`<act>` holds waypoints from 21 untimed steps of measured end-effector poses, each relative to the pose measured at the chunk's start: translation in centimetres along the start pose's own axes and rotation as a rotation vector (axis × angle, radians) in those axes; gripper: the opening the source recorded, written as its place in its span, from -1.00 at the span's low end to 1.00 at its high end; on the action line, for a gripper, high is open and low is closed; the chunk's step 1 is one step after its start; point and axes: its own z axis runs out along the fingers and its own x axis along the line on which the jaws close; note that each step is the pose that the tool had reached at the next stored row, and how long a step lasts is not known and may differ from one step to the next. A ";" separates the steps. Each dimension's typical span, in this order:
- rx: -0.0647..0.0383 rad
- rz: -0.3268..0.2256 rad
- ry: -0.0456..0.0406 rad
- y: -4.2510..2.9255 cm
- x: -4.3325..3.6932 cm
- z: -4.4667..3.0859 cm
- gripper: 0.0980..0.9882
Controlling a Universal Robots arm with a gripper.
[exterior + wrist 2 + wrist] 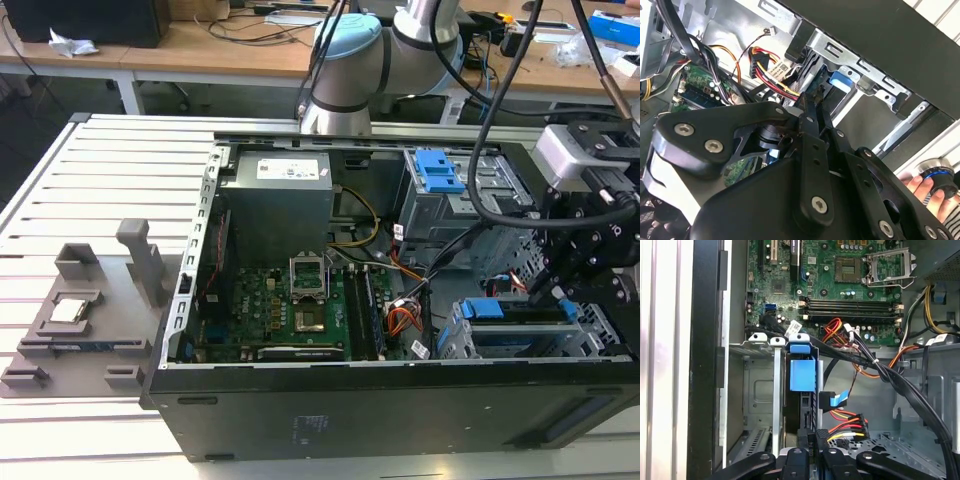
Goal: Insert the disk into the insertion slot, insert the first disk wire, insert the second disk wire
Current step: 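Insert the first disk wire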
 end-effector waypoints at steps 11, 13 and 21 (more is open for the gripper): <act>0.000 0.000 0.0005 -0.19 0.02 0.63 -0.83; 0.000 0.000 0.0000 -0.19 0.02 0.66 -0.83; 0.000 0.000 0.0002 -0.18 0.02 0.47 -0.67</act>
